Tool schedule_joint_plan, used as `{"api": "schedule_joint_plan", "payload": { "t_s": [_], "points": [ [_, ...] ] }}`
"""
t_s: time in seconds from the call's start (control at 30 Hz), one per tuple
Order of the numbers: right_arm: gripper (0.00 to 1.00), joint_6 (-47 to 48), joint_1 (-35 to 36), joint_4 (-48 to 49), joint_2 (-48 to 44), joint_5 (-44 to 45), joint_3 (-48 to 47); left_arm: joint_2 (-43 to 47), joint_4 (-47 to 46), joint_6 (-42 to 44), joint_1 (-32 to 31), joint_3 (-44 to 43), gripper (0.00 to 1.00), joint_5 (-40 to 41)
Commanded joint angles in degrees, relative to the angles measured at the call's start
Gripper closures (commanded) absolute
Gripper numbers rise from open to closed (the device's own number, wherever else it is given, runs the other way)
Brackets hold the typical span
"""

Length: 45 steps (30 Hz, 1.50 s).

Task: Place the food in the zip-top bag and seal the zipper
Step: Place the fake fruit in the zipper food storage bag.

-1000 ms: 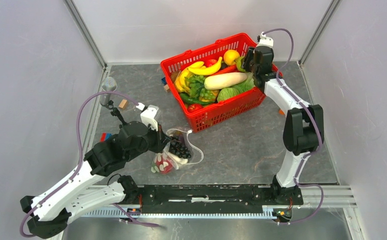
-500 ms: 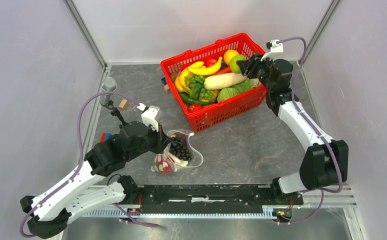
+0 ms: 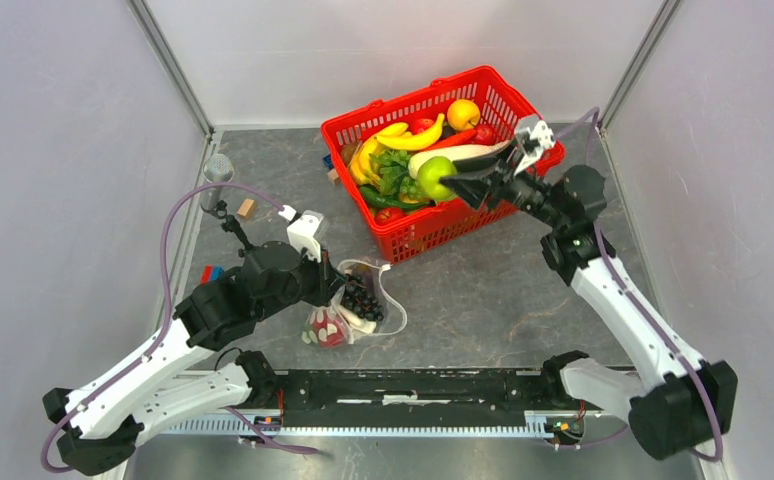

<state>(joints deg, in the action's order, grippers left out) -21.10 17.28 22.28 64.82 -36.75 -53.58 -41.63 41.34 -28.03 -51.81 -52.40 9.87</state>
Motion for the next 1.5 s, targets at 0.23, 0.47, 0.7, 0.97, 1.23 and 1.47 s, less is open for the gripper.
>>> {"api": "schedule_joint_plan", "payload": {
  "t_s": [0.23,0.47,0.7,0.97,1.23,1.47],
  "points": [
    [0.83,2.4,15.4,2.7,-9.0,-9.2,9.2,-0.9,-6.2,-2.4,0.2,-0.2,0.96,-1.3],
    [0.82,5.6,25.9,2.9,-7.9,-7.6,12.8,-1.2,-6.2,-2.4,0.2,-0.2,0.96,-1.8],
    [0.81,16.3,35.7,-9.1,-0.8,0.8,7.9,-1.5,-6.2,-2.2,0.2,-0.3,0.95,-1.2],
    [0.81,20.6,37.6,-10.0,7.1,12.6,5.5,-0.8,-5.4,-1.7,0.2,-0.5,0.95,-1.3],
    [0.75,26.2,42.3,-13.5,12.7,18.7,0.1,0.4,-4.7,-1.6,0.2,-0.6,0.95,0.7],
    [0.42,25.4,42.8,-12.0,11.7,14.2,2.3,1.0,-4.3,-1.6,0.2,-0.1,0.95,1.9]
  ]
}}
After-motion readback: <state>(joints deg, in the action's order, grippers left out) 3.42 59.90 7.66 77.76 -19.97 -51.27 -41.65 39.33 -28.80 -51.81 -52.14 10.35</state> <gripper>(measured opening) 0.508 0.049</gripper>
